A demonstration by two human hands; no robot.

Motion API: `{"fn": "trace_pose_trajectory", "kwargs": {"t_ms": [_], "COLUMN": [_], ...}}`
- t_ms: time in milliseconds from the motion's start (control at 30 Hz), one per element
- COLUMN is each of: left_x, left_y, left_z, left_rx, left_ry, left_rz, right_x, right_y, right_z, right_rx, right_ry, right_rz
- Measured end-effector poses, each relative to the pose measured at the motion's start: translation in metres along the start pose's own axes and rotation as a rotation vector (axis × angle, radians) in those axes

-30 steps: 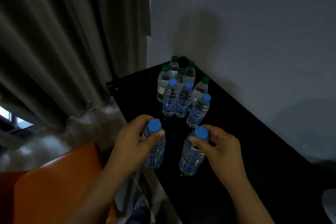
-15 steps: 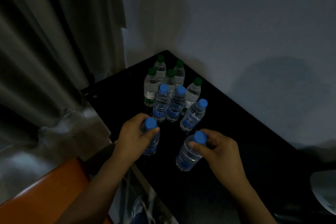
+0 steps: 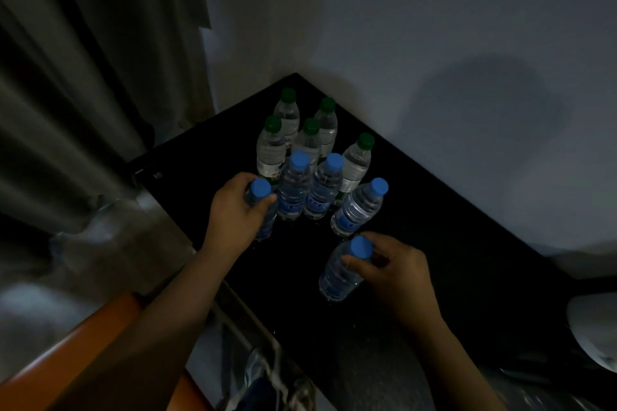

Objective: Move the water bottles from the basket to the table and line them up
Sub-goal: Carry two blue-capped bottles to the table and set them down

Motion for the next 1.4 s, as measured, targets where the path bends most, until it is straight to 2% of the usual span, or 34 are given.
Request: {"fn": "trace_pose_trajectory", "kwargs": {"t_ms": [167,267,567,1000,1400], "left_x": [-0.007,-0.01,-0.018,-0.019,-0.02], "left_y": [-0.004,-0.006,-0.004,-0.007,-0.009], "left_z": [-0.007,-0.008,-0.021,-0.025,-0.027], "left_rx": [0.017,0.019,-0.002,-0.025,-0.019], "left_ry": [0.011,0.019,0.027,0.048,0.046], "left_rz": [0.031,0.047,0.034,0.03,0.037], "right_x": [-0.004,-0.002,0.002,-0.005,0.005], "right_y": [-0.008,-0.012,-0.023,-0.03,-0.039], "right_z": [-0.008,-0.012,-0.04,-0.08,-0.08], "right_rx": [0.01,0.006,0.009,0.087,0.088], "right_ry": [0.045,0.008,-0.077,-0.006,-0.038], "right_rz": [0.078,0.093,0.01,0.072,0.072]}}
Point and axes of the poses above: each hand's wrist, its own z-axis away from the middle knuckle, its own y-axis out of the back of the hand, x = y × z, the point moved 6 cm from there along -z, towards the middle knuckle, and after that the axes turned 2 degrees about -z, right-handed, at the moved point
